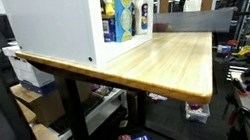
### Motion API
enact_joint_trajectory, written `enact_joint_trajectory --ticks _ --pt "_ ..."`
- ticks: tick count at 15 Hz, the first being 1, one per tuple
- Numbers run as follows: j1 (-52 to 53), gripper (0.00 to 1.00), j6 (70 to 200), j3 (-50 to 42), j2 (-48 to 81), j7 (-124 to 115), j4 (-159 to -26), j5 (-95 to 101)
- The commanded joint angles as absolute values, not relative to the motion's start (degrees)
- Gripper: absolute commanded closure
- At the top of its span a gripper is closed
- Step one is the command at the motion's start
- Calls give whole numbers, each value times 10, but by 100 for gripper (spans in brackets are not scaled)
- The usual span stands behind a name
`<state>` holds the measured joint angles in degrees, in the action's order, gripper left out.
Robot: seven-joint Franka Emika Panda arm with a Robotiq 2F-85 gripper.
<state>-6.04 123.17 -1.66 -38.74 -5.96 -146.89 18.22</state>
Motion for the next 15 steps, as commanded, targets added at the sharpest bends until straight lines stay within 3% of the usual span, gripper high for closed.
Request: enact_joint_trajectory --ticks 1,5,15 --pt "-83 0 1266 -56 -399 17 -1497 212" --pt "-108 0 1283 -103 -377 48 -1493 200" --pt "-111 0 1226 -108 -366 37 -1470 169"
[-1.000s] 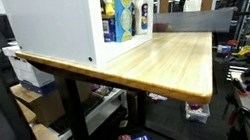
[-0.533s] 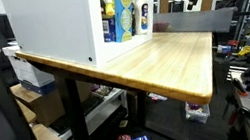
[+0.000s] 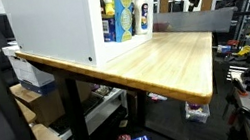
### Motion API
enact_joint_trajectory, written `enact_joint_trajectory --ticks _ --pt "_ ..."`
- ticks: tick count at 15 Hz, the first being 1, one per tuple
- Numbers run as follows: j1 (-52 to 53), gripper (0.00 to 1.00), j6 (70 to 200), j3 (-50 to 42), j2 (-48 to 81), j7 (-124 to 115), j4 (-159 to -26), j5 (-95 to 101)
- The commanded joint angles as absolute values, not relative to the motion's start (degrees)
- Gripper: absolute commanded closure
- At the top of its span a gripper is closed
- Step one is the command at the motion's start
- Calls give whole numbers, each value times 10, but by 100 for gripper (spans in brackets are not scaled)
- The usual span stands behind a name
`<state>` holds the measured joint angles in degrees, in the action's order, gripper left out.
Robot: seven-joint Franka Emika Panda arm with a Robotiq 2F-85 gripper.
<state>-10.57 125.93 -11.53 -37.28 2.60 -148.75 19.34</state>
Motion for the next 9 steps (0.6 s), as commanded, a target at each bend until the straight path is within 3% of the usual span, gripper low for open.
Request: enact_joint_trajectory --ticks 1,9 --pt "-109 0 1213 -109 -370 40 -1466 160" --pt "-91 0 1166 -116 -392 51 -1438 97"
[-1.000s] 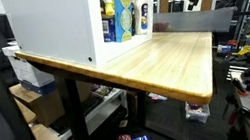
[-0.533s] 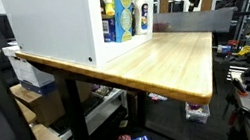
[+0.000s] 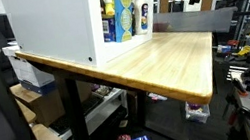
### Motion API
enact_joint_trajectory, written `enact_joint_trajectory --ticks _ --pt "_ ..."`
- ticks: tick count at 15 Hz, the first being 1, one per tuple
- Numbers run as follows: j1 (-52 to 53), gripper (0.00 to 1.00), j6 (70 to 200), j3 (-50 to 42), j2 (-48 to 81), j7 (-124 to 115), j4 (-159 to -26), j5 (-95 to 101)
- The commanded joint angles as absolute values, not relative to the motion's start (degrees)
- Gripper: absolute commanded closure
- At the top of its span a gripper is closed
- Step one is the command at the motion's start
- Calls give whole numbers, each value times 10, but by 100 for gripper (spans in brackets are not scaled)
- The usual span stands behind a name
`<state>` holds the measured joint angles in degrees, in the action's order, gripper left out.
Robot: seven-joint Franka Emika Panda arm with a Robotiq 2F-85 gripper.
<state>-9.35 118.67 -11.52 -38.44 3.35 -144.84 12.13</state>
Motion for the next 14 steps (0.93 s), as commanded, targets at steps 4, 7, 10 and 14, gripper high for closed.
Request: enact_joint_trajectory --ticks 4,7,10,14 --pt "-87 0 1140 -121 -389 51 -1421 67" --pt "-90 0 1137 -118 -387 45 -1414 58" --pt "-92 0 1136 -119 -383 43 -1408 52" --pt "-96 0 1134 -118 -376 23 -1400 40"
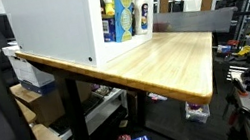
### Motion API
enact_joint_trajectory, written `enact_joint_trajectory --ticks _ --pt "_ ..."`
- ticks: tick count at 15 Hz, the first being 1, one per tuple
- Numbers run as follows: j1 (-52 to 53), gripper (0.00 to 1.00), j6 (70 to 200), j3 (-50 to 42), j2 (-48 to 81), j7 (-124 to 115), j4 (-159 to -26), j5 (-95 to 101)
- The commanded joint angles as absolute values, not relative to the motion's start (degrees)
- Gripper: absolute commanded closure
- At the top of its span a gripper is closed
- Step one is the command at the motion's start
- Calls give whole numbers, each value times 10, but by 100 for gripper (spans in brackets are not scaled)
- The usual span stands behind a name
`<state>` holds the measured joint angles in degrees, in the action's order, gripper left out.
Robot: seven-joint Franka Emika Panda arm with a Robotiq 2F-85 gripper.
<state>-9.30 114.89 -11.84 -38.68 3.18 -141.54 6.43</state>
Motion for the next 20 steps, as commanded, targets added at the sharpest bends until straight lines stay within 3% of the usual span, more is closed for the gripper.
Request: enact_joint_trajectory --ticks 1,20 --pt "-98 0 1134 -117 -375 16 -1398 36" --pt "-158 0 1163 -91 -260 -234 -1287 -8"
